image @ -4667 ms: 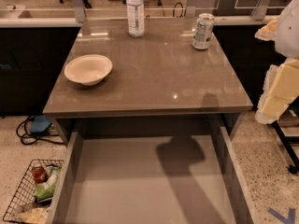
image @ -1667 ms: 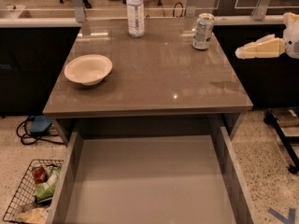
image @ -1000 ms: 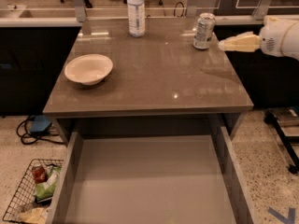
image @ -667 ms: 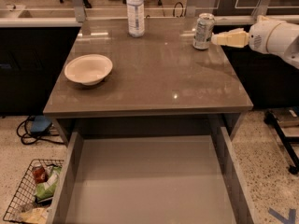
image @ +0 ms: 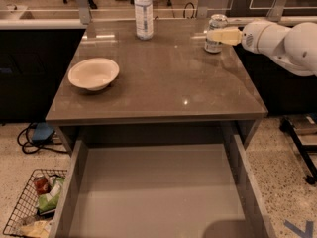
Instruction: Place 7up can into top drawer
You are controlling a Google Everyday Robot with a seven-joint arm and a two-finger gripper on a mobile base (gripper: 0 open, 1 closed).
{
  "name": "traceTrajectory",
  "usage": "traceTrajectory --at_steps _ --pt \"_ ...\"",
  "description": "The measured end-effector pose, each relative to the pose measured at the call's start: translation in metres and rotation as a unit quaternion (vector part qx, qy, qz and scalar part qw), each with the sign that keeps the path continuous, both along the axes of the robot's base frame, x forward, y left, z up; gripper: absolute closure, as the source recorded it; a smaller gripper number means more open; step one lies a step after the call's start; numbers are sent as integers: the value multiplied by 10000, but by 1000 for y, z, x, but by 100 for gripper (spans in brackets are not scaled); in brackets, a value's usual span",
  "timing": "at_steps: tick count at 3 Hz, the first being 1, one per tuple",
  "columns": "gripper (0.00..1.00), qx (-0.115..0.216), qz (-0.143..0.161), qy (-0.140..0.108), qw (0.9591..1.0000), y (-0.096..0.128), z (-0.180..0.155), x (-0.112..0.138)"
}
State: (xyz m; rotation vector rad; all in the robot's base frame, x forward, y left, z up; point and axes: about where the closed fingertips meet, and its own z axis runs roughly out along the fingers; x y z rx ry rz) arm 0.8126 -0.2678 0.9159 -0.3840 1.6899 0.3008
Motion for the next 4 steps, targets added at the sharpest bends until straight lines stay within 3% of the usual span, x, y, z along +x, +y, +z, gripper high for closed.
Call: traceTrajectory --at_steps 1,3,4 --pt "0 173 128 -52 9998 14 -7 20" --pt "0 262 391 -216 9987 21 -19 49" --pt "26 270 407 -218 9986 24 -19 50"
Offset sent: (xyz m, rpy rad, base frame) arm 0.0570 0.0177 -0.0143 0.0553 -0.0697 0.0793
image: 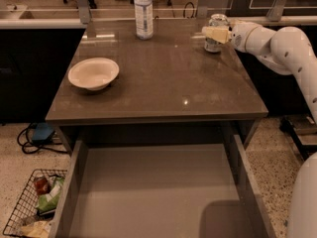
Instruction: Place 7up can into top drawer
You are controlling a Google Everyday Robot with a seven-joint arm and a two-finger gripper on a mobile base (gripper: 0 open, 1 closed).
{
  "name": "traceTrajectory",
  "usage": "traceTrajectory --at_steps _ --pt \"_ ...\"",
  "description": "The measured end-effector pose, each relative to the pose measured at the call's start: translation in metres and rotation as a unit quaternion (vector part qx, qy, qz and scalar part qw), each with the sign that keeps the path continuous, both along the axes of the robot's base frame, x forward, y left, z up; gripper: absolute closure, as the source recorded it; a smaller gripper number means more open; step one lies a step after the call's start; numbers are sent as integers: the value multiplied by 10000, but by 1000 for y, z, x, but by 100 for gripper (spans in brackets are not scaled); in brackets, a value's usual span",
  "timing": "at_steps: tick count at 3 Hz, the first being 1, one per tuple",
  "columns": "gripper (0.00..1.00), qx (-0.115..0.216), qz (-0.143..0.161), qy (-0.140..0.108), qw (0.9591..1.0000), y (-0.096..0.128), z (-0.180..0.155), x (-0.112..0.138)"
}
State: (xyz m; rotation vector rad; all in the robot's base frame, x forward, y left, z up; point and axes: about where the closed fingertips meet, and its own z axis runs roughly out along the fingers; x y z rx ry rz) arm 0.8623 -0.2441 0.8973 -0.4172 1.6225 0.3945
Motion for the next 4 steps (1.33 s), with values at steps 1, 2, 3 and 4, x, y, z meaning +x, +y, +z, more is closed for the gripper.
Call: traceTrajectory --at_steps 1,2,3,4 --pt "49 3 17 5 10000 3 -1 1" --pt "73 7 37 11 10000 6 -2 2" --pt "96 11 57 17 10000 9 -3 2" --pt "100 14 69 21 10000 11 -3 3"
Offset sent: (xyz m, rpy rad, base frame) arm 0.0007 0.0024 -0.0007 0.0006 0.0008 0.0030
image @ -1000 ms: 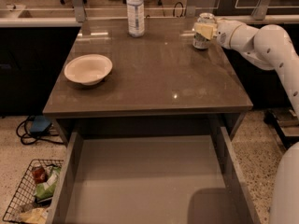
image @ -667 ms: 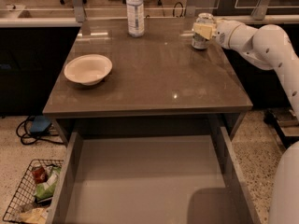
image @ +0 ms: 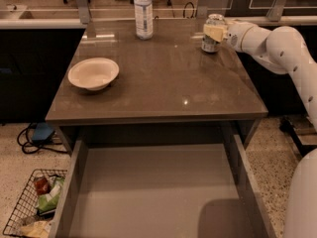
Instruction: Place 7up can into top drawer
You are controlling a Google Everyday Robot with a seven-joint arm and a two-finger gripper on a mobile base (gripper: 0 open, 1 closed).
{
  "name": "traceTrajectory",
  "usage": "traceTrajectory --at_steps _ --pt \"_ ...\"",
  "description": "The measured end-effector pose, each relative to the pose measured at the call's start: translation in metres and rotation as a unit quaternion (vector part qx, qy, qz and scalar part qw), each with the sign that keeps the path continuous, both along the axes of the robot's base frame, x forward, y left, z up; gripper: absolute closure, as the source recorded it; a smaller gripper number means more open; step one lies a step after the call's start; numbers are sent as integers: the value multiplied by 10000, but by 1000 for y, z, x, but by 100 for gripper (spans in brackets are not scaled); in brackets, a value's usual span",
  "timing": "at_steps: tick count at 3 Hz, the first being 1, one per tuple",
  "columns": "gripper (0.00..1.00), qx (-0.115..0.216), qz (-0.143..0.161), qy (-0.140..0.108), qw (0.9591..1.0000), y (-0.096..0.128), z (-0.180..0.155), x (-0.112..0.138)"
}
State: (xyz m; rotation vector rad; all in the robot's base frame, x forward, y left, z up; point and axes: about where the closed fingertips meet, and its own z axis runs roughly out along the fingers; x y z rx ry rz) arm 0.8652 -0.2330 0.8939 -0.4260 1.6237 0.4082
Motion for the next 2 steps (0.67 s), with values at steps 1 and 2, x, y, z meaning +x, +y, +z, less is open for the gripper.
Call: traceTrajectory --at_steps 1,2 --pt "100 4 6 -1 10000 1 0 0" --pt "100 -44 29 -71 10000 1 21 -16"
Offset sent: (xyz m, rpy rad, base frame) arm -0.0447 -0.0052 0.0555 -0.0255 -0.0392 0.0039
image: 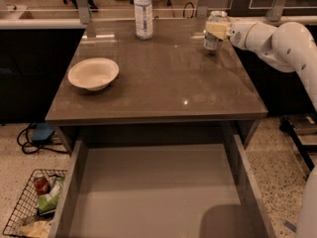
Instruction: Place 7up can into top drawer
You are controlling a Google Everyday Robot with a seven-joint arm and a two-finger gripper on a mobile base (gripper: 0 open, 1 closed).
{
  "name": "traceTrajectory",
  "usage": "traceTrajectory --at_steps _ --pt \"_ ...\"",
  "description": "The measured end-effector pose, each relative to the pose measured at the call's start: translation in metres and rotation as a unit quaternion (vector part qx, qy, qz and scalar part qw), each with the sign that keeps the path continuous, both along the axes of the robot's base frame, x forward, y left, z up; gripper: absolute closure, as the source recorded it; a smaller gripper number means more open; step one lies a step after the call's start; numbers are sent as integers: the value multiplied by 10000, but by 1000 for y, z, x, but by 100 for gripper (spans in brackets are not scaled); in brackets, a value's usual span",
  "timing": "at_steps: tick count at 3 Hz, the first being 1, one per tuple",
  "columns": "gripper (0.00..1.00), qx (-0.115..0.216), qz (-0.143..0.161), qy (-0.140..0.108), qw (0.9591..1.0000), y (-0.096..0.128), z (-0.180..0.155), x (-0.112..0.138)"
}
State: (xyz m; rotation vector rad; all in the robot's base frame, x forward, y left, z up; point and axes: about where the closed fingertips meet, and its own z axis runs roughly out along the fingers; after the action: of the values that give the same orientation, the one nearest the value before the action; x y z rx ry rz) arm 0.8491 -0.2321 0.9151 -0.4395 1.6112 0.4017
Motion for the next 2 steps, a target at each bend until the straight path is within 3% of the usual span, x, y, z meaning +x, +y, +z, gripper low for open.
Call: traceTrajectory --at_steps 2 --pt "100 -46 246 -118 9996 5 45 -62"
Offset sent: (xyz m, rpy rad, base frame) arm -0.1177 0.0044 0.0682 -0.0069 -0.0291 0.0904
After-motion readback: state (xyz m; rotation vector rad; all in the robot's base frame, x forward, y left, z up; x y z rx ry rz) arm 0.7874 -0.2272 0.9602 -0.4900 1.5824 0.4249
